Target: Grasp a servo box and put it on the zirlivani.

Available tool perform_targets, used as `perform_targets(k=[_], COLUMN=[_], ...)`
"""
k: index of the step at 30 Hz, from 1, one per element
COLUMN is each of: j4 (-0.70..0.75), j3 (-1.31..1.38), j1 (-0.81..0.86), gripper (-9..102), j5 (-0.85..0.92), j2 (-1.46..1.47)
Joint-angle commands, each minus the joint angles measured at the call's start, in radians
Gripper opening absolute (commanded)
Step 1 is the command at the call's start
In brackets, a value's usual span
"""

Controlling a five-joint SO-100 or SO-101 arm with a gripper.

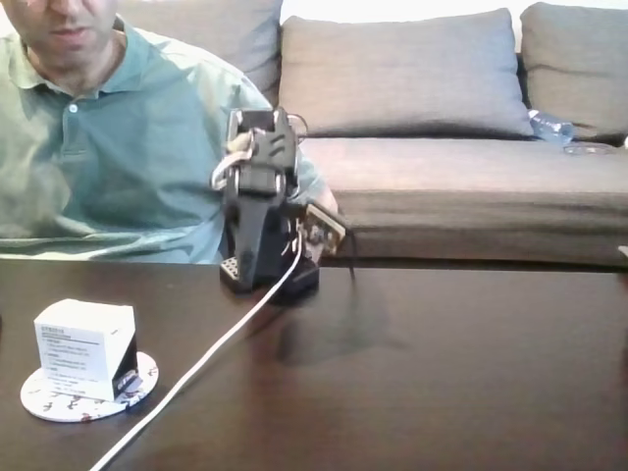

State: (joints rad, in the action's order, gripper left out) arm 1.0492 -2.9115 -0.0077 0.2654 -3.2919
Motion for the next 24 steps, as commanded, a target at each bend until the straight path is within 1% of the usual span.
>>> perform_targets(k=[1,4,11,14,18,24], j4=[0.04,0.002,0.012,0.066,0.091,0.176], j3=[-0.028,-0.091,-0.153,-0.143,-0.132,-0.11], j1=[0.002,0.04,0.069,0.06,0.061,0.055], gripper=[0,0,0,0,0,0], j5=[-0.008,-0.009,0.002,-0.003,-0.006,-0.008], j2=[-0.071,-0.044,-0.061,-0.061,-0.061,-0.063])
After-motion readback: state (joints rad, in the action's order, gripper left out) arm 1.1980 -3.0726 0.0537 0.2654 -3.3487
